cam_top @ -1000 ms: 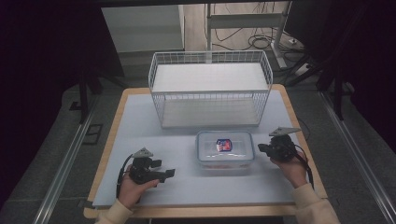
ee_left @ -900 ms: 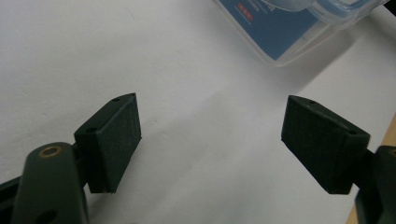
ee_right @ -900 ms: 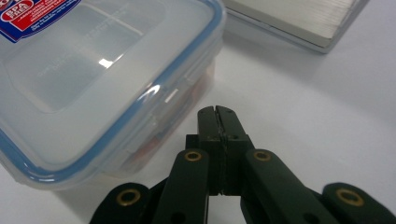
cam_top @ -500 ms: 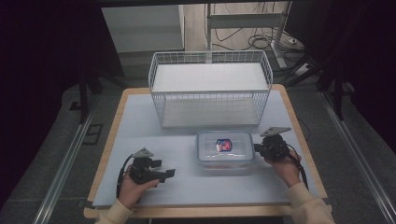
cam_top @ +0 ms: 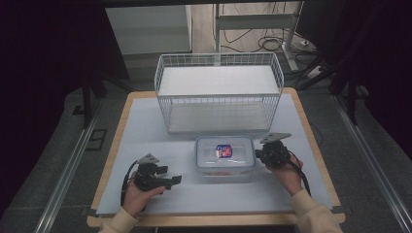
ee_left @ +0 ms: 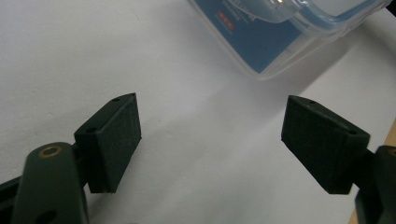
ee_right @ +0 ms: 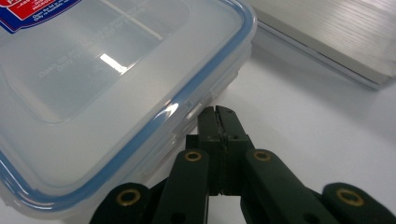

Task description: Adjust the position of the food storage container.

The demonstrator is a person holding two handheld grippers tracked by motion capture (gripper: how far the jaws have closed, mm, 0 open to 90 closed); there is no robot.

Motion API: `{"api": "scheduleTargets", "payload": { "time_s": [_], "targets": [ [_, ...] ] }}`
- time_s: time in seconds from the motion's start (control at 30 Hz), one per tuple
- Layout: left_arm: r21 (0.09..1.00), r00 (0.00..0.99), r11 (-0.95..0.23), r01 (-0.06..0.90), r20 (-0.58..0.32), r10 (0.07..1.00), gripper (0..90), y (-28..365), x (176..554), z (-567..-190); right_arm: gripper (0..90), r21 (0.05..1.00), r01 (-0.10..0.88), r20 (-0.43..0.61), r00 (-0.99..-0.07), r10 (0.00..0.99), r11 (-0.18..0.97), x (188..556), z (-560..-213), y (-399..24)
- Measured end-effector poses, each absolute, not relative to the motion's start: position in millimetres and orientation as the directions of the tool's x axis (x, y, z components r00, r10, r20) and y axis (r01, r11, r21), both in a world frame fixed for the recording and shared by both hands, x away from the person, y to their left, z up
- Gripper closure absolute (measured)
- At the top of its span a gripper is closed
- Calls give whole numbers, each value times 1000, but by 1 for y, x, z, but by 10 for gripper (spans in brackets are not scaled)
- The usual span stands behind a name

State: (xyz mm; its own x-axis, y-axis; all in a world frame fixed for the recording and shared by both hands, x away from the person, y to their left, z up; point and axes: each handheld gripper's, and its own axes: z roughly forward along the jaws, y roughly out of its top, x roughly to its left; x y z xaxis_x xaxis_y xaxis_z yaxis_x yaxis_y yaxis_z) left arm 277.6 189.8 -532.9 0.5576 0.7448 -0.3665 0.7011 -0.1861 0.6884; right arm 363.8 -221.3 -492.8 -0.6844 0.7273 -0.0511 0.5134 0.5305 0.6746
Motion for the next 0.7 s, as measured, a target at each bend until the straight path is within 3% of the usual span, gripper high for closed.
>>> {"api": "scheduleTargets", "payload": {
  "time_s": [0.27, 0.47, 0.7],
  "targets": [
    [690, 552, -177, 702, -370, 747, 196, 192, 278, -533, 900, 682, 499, -44, -701, 712, 534, 367, -495, -208],
    [699, 548, -167, 695, -365, 752, 197, 194, 277, -530, 900, 725, 477, -60, -675, 735, 497, 361, -488, -222],
    [699, 533, -142, 701, -382, 755, 196, 197, 280, -530, 900, 740, 506, 3, -662, 749, 444, 351, -488, -248]
  ]
}}
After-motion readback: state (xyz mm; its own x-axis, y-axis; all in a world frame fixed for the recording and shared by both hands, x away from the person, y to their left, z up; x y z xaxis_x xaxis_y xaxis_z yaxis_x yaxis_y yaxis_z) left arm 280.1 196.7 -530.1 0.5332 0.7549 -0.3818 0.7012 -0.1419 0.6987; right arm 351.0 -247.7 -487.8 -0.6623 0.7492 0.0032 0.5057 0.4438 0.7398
